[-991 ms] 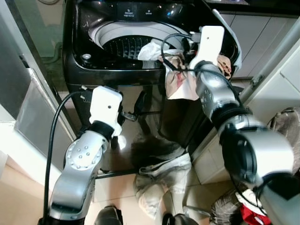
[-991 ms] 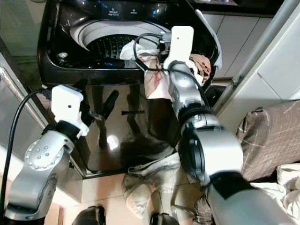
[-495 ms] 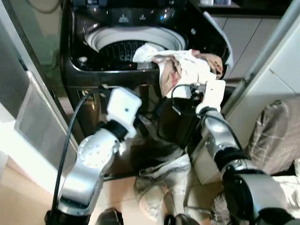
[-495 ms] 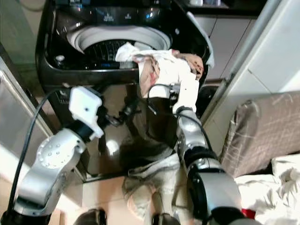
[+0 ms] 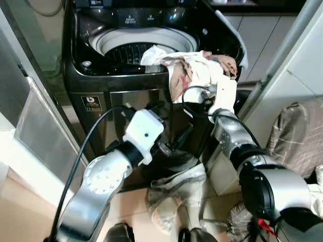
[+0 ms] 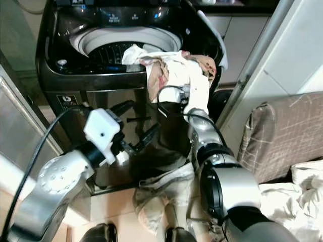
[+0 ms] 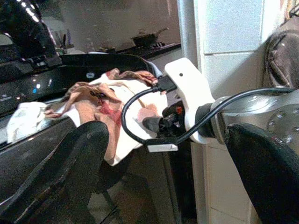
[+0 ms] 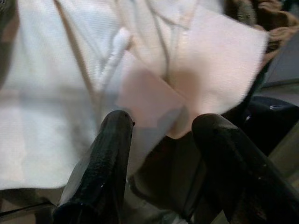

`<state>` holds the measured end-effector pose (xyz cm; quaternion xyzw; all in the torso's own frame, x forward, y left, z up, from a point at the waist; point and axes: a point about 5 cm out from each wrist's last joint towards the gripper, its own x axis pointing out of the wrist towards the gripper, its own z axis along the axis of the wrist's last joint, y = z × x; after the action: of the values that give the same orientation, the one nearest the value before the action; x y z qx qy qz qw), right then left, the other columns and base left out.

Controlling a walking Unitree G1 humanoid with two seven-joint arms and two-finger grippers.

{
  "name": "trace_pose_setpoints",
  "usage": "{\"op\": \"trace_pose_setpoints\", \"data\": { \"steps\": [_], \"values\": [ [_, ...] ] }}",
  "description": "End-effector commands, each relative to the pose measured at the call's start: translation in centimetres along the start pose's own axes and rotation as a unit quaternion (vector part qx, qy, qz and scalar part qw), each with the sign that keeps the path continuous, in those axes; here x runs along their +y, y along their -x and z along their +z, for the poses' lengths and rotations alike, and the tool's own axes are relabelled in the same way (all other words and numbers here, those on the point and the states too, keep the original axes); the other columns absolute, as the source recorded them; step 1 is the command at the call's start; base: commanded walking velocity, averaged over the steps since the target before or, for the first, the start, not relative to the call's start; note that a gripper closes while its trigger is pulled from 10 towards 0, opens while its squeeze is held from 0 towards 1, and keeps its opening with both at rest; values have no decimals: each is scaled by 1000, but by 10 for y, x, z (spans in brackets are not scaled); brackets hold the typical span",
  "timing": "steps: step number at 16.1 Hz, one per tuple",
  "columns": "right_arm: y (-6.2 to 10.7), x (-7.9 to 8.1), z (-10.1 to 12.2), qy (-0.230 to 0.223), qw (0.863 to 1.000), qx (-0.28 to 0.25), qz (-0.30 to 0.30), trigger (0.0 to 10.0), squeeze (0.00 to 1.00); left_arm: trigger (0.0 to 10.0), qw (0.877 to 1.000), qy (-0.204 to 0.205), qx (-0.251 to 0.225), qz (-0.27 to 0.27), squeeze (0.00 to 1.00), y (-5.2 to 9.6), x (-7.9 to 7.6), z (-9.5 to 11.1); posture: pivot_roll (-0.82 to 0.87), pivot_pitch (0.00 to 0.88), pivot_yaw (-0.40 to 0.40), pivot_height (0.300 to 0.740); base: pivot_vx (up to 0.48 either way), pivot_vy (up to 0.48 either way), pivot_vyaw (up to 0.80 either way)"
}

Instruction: Clothes washing

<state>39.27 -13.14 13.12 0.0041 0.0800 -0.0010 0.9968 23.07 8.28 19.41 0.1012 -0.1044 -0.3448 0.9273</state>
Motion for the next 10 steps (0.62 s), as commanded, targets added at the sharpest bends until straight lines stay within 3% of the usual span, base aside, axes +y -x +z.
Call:
{"op": "trace_pose_setpoints", "data": {
  "steps": [1, 7, 8, 9, 10],
  "values": [
    [-2, 2, 5, 6, 1000, 5, 0, 10000, 0, 10000, 1000, -1, 5, 11, 0, 3, 2, 2, 182, 159, -38, 740, 0, 0, 0],
    [-8, 17, 33, 39, 999, -23, 18, 10000, 0, 10000, 999, 5, 11, 36, 0, 15, 1, 6, 228, 180, -53, 740, 0, 0, 0],
    [-10, 24, 49, 49, 997, -46, 27, 10000, 0, 10000, 999, 4, 12, 37, 0, 16, 1, 7, 229, 180, -53, 740, 0, 0, 0],
    [-10, 24, 49, 49, 997, -46, 27, 10000, 0, 10000, 999, 4, 12, 37, 0, 16, 1, 7, 229, 180, -53, 740, 0, 0, 0],
    [-11, 31, 69, 54, 995, -75, 35, 10000, 0, 10000, 999, 4, 12, 39, 0, 15, 1, 7, 227, 164, -61, 740, 0, 0, 0]
  ]
}}
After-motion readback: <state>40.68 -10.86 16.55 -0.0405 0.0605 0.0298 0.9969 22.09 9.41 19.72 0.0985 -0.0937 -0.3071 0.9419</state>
